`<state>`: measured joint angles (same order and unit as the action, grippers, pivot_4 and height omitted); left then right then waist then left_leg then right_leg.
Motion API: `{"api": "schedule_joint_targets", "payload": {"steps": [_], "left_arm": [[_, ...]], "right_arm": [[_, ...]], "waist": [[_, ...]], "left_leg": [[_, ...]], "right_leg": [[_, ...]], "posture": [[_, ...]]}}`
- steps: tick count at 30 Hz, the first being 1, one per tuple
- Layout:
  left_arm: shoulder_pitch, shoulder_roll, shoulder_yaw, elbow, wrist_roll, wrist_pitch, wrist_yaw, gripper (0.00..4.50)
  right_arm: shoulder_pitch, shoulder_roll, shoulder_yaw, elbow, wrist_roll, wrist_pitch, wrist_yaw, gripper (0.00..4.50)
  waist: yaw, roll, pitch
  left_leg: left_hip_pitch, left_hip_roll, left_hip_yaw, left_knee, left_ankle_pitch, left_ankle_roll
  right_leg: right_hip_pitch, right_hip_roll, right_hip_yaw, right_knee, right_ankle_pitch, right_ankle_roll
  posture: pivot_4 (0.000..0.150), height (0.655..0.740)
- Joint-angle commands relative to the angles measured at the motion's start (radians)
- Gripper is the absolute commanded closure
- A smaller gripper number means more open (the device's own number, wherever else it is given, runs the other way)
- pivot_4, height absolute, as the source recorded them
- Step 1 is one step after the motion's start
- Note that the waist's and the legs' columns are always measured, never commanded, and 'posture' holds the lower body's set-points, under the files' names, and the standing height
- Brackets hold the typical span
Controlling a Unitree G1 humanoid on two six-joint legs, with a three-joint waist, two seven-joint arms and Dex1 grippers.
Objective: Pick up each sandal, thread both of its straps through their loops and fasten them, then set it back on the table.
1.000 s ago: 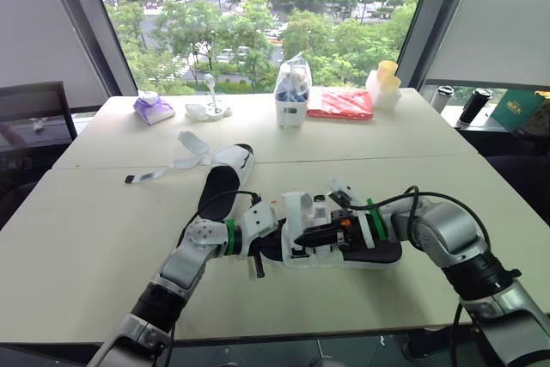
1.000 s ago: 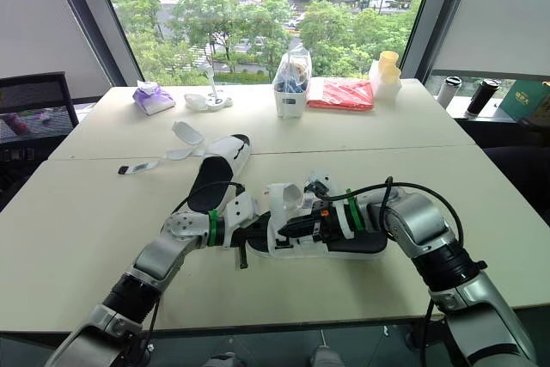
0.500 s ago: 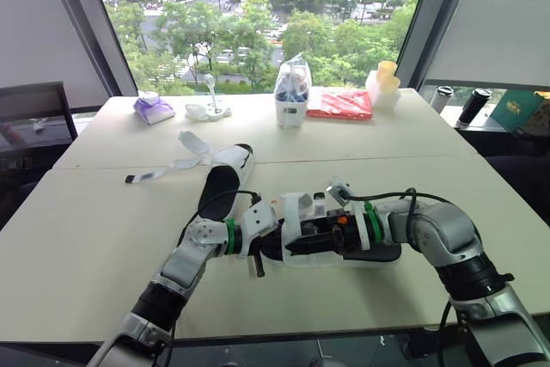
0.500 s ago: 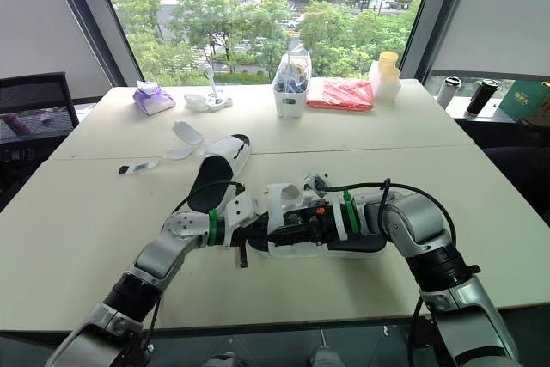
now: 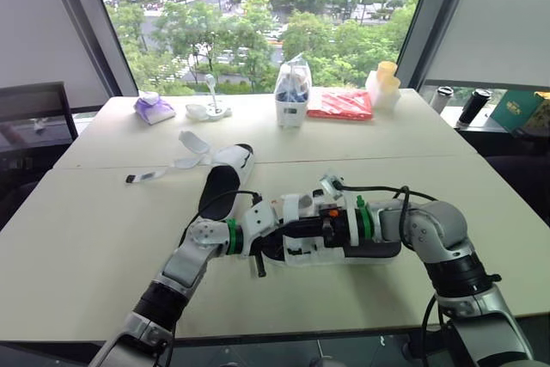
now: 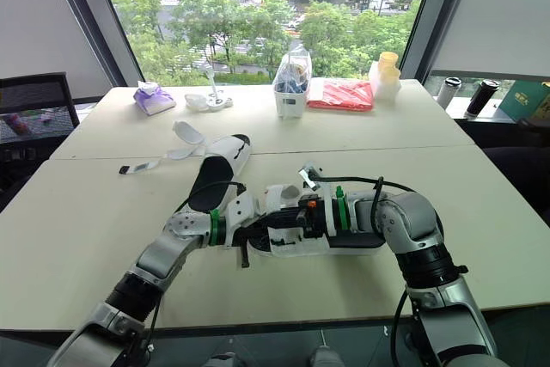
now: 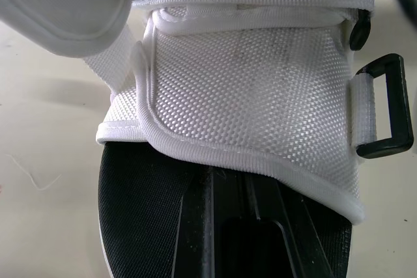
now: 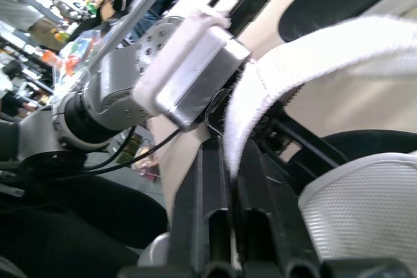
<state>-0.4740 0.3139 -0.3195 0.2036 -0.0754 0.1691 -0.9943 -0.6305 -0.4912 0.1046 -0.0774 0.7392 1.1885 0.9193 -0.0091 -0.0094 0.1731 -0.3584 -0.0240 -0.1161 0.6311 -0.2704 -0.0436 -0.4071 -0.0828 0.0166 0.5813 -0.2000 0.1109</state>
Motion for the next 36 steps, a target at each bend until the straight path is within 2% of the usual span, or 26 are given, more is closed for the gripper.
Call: {"api": "schedule_joint_targets", "payload": {"steps": [1,18,29,36], "left_arm": [[0.044,-0.001,-0.060,0.034,0.032,0.027,-0.010,4.50],[0.054,0.008,-0.056,0.013,0.028,0.042,-0.011,4.50],[0.052,0.008,-0.054,0.016,0.028,0.045,-0.009,4.50],[0.046,-0.002,-0.056,0.026,0.028,0.042,-0.007,4.50]], "right_arm": [[-0.029,-0.014,-0.039,-0.008,0.032,0.025,0.001,4.47],[-0.038,-0.098,0.123,0.065,-0.131,-0.153,0.102,4.47],[-0.043,-0.108,0.090,0.054,-0.060,-0.022,0.146,4.47],[-0.084,-0.057,-0.011,0.106,0.010,0.070,0.105,4.47]], "waist": [[0.000,0.000,0.000],[-0.002,0.000,0.000],[0.000,0.000,0.000],[0.000,0.000,0.000]], "left_leg": [[0.000,0.000,0.000,0.000,0.000,0.000],[-0.001,0.000,0.000,-0.001,0.000,0.000],[-0.001,0.000,0.000,-0.002,0.000,0.000],[-0.001,0.000,0.000,-0.002,0.000,0.000]], "right_leg": [[0.000,0.000,0.000,0.000,0.000,0.000],[-0.001,0.000,0.000,-0.001,0.000,0.000],[-0.001,0.000,0.000,-0.001,0.000,0.001],[-0.001,0.000,0.000,-0.001,0.000,0.001]], "posture": [[0.150,0.7400],[0.150,0.7400],[0.150,0.7400],[0.150,0.7400]]}}
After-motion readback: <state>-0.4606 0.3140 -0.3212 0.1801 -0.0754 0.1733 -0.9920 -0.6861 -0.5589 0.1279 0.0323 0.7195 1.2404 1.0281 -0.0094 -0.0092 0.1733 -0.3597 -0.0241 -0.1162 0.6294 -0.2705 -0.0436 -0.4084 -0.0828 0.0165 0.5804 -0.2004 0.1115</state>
